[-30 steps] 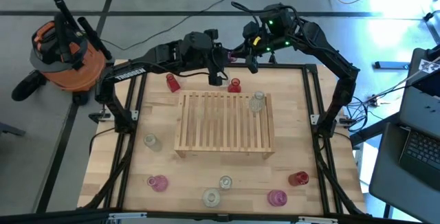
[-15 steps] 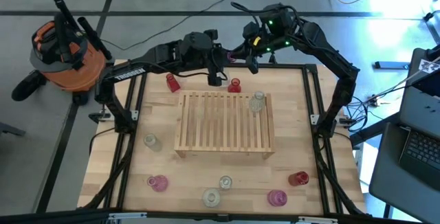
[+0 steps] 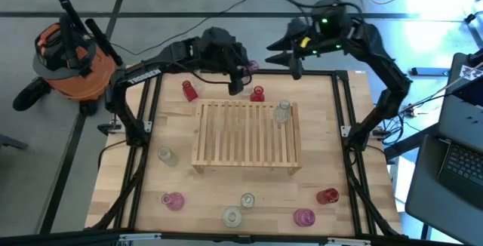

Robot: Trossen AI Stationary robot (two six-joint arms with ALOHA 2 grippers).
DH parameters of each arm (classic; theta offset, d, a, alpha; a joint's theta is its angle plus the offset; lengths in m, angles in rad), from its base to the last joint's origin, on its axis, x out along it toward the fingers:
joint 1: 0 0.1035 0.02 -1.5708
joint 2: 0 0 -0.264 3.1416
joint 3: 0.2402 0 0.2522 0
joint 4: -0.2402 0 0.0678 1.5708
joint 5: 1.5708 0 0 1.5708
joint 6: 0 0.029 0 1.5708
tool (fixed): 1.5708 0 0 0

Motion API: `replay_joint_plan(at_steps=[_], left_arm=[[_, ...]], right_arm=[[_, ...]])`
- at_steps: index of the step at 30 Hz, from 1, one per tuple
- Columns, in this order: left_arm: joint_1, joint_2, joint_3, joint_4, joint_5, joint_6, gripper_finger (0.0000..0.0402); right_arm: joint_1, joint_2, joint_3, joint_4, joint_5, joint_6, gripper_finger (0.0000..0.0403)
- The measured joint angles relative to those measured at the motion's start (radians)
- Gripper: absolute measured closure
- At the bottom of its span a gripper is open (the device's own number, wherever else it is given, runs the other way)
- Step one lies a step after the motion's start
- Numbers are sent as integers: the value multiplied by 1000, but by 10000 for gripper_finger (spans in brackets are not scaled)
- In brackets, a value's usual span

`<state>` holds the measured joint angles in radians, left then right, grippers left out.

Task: Sort vases onto shelf
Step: Put the violet vase on the shelf

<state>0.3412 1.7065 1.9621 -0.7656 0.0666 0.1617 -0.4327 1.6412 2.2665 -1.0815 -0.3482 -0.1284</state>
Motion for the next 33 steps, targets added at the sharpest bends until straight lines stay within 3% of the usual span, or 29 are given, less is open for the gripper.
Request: replay_joint_plan(at_steps=[6, 10, 14, 19, 23, 33], left_arm=[[39, -23, -116, 182, 265, -87, 293], [54, -104, -329, 448, 369, -160, 293], [58, -192, -578, 785, 408, -188, 293], [56, -204, -801, 1143, 497, -332, 293], [43, -173, -872, 1269, 475, -349, 293], [47, -75, -877, 1288, 504, -332, 293]], right_arm=[[1, -66, -2, -87, 110, -51, 260], [0, -118, -2, -134, 198, -64, 265], [0, -153, -2, -160, 254, -75, 265], [0, -182, -2, -162, 314, -89, 265], [0, -180, -2, -165, 319, -93, 265], [0, -172, -4, -165, 313, -99, 265]])
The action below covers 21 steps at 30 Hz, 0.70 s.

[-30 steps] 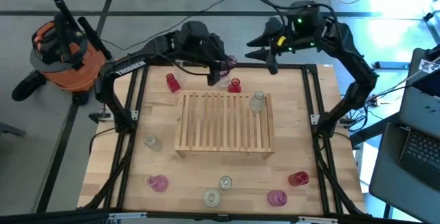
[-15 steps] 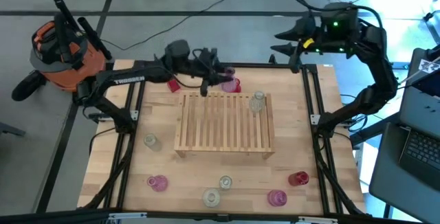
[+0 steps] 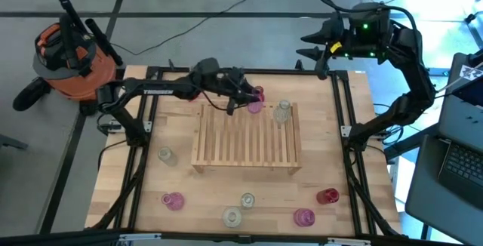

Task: Sort vases onto shelf
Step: Put the violet vase on the shelf

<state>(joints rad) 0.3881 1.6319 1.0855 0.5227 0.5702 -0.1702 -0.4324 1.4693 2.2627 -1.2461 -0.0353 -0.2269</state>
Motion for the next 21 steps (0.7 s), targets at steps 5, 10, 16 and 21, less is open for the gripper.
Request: replay_joint_plan(at_steps=[5, 10, 16, 21], left_arm=[[-4, 32, 0, 59, -10, 35, 293], [-14, 45, 1, 62, -9, 49, 293], [-40, 60, 1, 64, -63, 95, 293], [-51, 78, 1, 69, -86, 99, 293]], right_arm=[[0, -2, 0, -12, -1, -7, 265], [0, -1, 0, -24, -12, -7, 265], [0, -1, 0, -31, -21, -7, 265], [0, -1, 0, -31, -29, -7, 265]])
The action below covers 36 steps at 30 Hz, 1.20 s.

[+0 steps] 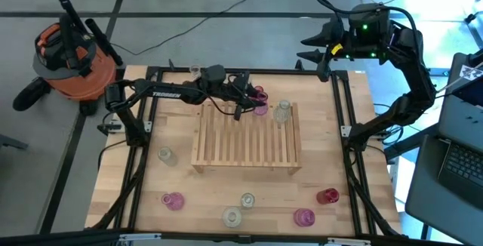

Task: Sort vases onto shelf
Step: Put the violet vase on the shelf

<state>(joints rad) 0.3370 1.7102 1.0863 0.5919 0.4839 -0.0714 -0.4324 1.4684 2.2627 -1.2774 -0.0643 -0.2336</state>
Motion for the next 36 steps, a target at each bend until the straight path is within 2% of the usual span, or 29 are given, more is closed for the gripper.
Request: replay_joint_plan(at_steps=[20, 27, 30, 36], left_arm=[[-11, 4, 3, -82, -5, 81, 293], [-13, 5, 2, -92, -25, 5, 227], [-8, 5, 1, -95, 9, 2, 218], [-8, 5, 1, -95, 12, 20, 214]], right_arm=[[0, 1, 0, 0, -16, 1, 265], [0, 3, 0, 0, -16, 3, 265], [0, 6, 1, 0, -16, 15, 265], [0, 13, 2, -8, -17, 19, 265]])
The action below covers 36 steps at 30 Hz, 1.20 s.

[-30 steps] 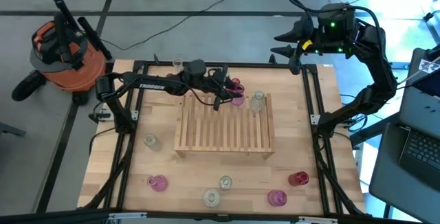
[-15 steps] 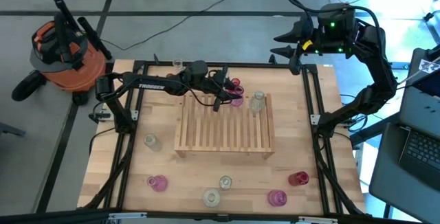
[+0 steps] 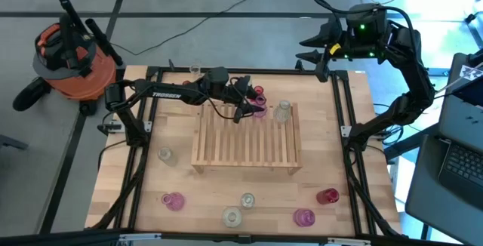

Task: Sort vases onto shelf
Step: Put the violet vase on the shelf, then put the red vase on the shelf

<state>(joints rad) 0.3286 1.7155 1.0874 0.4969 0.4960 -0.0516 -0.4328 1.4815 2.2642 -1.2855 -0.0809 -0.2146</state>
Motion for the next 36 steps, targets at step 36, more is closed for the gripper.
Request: replay_joint_plan(at_steps=[36], left_arm=[[207, -372, 11, -348, -248, -209, 95]], right_arm=[[0, 36, 0, 5, -39, -42, 265]])
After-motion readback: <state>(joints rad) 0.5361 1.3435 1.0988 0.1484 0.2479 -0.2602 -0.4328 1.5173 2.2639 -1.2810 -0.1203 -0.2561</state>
